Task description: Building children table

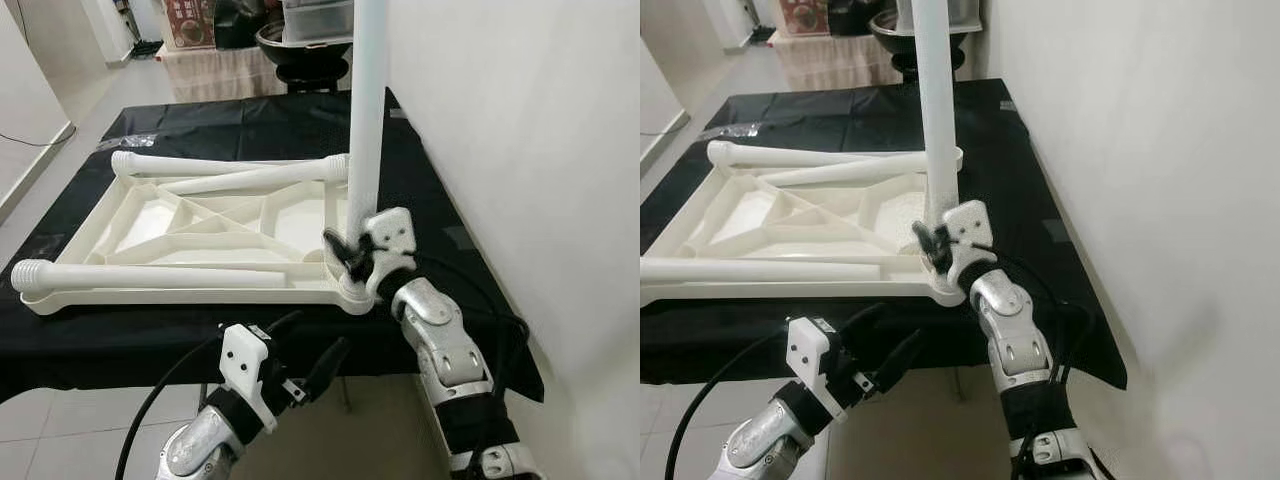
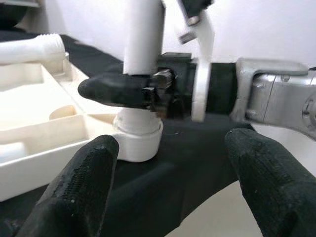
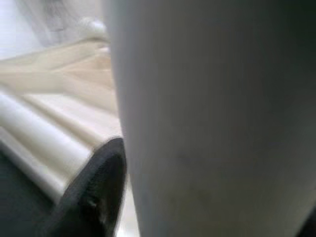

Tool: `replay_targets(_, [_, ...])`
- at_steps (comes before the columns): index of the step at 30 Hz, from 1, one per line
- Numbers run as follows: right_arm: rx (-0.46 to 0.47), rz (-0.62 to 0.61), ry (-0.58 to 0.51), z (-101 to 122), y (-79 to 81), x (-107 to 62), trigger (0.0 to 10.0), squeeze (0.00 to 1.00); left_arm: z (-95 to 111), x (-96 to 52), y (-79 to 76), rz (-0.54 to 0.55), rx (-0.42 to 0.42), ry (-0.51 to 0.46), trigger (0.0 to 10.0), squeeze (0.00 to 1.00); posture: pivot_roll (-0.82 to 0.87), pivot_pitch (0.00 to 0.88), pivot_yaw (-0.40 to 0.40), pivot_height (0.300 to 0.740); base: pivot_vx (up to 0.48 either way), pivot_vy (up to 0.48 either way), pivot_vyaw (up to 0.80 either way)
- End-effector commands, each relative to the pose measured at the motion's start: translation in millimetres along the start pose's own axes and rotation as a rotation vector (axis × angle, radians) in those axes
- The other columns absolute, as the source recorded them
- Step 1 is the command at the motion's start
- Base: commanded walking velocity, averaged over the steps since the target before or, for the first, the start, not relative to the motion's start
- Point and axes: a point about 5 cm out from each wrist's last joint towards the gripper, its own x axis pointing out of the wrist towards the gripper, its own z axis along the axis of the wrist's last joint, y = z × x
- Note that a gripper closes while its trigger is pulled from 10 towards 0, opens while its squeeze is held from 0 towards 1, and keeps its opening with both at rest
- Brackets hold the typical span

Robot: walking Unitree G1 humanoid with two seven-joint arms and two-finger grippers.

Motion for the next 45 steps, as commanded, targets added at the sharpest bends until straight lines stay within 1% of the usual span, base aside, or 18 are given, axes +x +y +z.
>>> replay_targets(1, [0.015,0.059,-0.063,15,3.4,4.2,10.0,1.0,-5,-2.4,1.2,0.004,0.004,0.025,10.0,0.0,0.06,0.154,0.022,0.74,0.0,0.0,0.0])
replay_targets(4, [-0.013,0.17,-0.107,31,-6.4,1.7,10.0,1.0,-5,-1.9,1.1,0.003,0.003,0.025,10.0,0.0,0.06,0.152,0.018,0.74,0.0,0.0,0.0])
replay_targets(5, [-0.057,0.257,-0.108,37,-12.6,-0.4,10.0,0.35,-5,-1.9,0.9,0.003,0.003,0.025,10.0,0.0,0.06,0.151,0.018,0.74,0.0,0.0,0.0])
replay_targets(6, [-0.057,0.257,-0.108,37,-12.6,-0.4,10.0,0.35,-5,-1.9,0.9,0.003,0.003,0.025,10.0,0.0,0.06,0.151,0.018,0.74,0.0,0.0,0.0])
replay_targets(7, [-0.104,0.333,-0.099,42,-19.1,-2.3,10.0,0.0,-6,-1.8,0.7,0.003,0.002,0.025,10.0,0.0,0.06,0.151,0.018,0.74,0.0,0.0,0.0])
replay_targets(10, [-0.134,0.377,-0.089,44,-23.0,-3.7,10.0,0.0,-6,-2.0,0.6,0.004,0.002,0.025,10.0,0.0,0.06,0.151,0.018,0.74,0.0,0.0,0.0])
replay_targets(13, [-0.168,0.57,-0.064,56,-35.0,-4.3,10.0,0.0,-7,-2.7,-1.5,0.002,0.001,0.028,10.0,0.0,0.07,0.15,0.019,0.74,0.0,0.0,0.0])
replay_targets(16, [-0.158,0.598,-0.068,59,-36.5,-3.9,10.0,0.0,-7,-3.0,-1.9,0.001,0.001,0.03,10.0,0.0,0.07,0.151,0.021,0.74,0.0,0.0,0.0])
replay_targets(17, [-0.138,0.623,-0.07,60,-37.3,-3.9,0.0,0.0,-7,-3.2,-2.2,0.001,0.001,0.031,10.0,0.0,0.07,0.151,0.021,0.74,0.0,0.0,0.0])
replay_targets(22, [-0.108,0.689,-0.062,62,-41.1,-4.8,0.0,0.0,-8,-3.7,-3.5,0.0,0.0,0.034,10.0,0.0,0.07,0.149,0.019,0.74,0.0,0.0,0.0])
replay_targets(30, [-0.099,0.653,-0.052,52,-49.3,-9.1,0.0,0.0,-8,-4.2,-4.7,0.002,-0.001,0.035,10.0,0.0,0.07,0.156,0.017,0.74,0.0,0.0,0.0])
replay_targets(35, [-0.07,0.304,0.001,17,-54.2,-15.8,0.0,0.0,-8,-4.2,-3.9,0.008,-0.003,0.031,10.0,0.0,0.06,0.16,0.008,0.74,0.0,0.0,0.0])
replay_targets(36, [-0.053,0.078,0.039,4,-55.3,-13.8,0.0,0.0,-7,-4.5,-3.3,0.009,-0.001,0.031,10.0,0.0,0.07,0.166,0.006,0.74,0.0,0.0,0.0])
replay_targets(38, [0.066,-0.404,0.087,-22,-44.0,-30.4,0.0,0.0,-6,-4.9,-1.9,0.011,0.003,0.03,10.0,0.0,0.06,0.172,0.011,0.74,0.0,0.0,0.0])
replay_targets(40, [0.099,-0.338,0.118,-33,-1.4,-27.8,0.0,0.0,-6,-4.1,-0.7,0.01,0.005,0.031,10.0,0.0,0.06,0.174,0.017,0.74,0.0,0.0,0.0])
replay_targets(41, [0.099,-0.338,0.118,-33,-1.4,-27.8,0.0,0.0,-6,-4.1,-0.7,0.01,0.005,0.031,10.0,0.0,0.06,0.174,0.017,0.74,0.0,0.0,0.0])
replay_targets(42, [0.097,-0.244,0.109,-33,15.3,-20.8,0.0,0.0,-6,-4.0,-0.3,0.01,0.006,0.031,10.0,0.0,0.05,0.169,0.022,0.74,0.0,0.0,0.0])
replay_targets(45, [0.086,-0.197,0.102,-32,23.7,-15.2,0.0,0.0,-6,-3.3,0.2,0.009,0.007,0.031,10.0,0.0,0.05,0.163,0.023,0.74,0.0,0.0,0.0])
